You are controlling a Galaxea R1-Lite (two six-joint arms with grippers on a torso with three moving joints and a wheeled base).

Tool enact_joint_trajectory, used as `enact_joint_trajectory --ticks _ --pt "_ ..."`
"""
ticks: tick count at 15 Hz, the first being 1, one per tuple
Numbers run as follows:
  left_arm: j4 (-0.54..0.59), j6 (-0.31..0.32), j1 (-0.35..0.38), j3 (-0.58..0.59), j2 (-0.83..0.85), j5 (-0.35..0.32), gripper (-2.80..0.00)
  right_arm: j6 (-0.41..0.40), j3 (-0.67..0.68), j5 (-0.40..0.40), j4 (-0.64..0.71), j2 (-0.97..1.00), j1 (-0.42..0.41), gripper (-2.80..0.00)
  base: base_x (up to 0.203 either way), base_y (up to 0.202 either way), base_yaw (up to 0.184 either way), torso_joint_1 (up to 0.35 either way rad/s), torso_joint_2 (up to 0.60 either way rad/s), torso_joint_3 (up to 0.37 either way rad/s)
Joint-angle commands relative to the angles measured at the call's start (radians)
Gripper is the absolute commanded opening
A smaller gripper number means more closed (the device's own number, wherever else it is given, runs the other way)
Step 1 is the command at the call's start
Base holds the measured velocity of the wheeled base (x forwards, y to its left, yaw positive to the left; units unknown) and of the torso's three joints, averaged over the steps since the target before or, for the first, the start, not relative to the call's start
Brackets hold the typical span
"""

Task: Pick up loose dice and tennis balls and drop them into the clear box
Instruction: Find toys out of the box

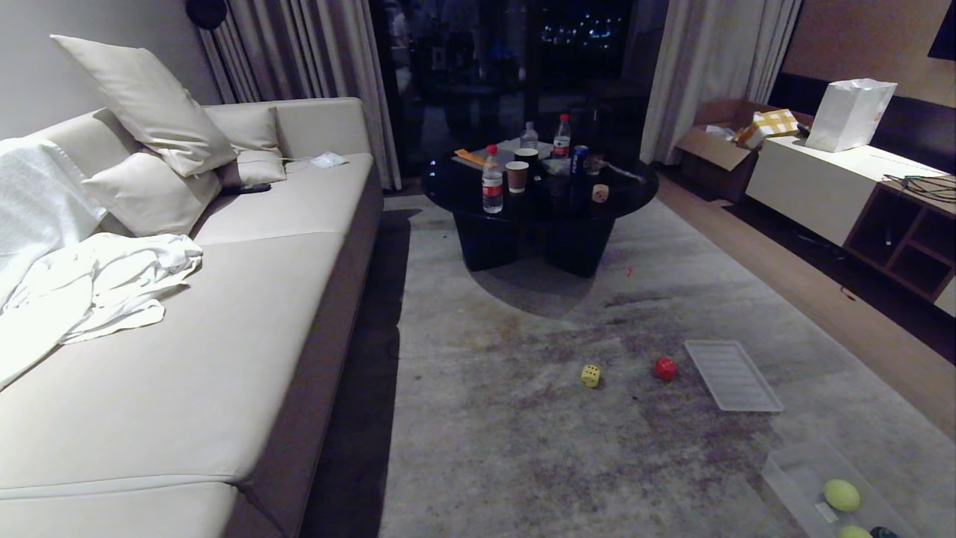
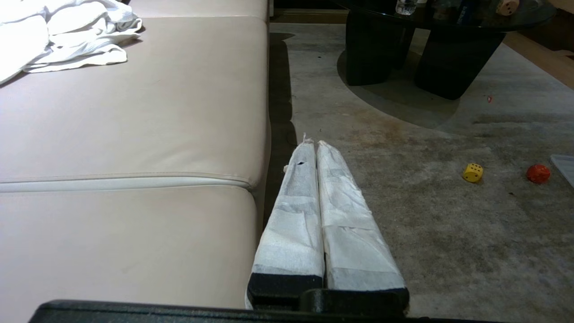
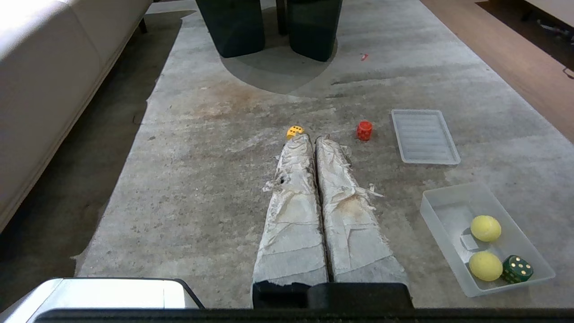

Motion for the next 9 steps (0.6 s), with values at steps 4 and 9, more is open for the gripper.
enact_joint_trajectory --ticks 4,9 --pt "0.000 -0.001 0.000 0.002 0.002 0.001 -2.80 0.000 -0.001 0.000 -0.001 0.001 -0.001 -2.80 0.000 0.000 0.000 0.000 0.00 0.000" --pt "0.000 -0.001 0.000 0.002 0.002 0.001 -2.80 0.003 -0.001 0.000 0.000 0.001 -0.001 -2.80 0.000 0.000 0.000 0.000 0.00 0.000"
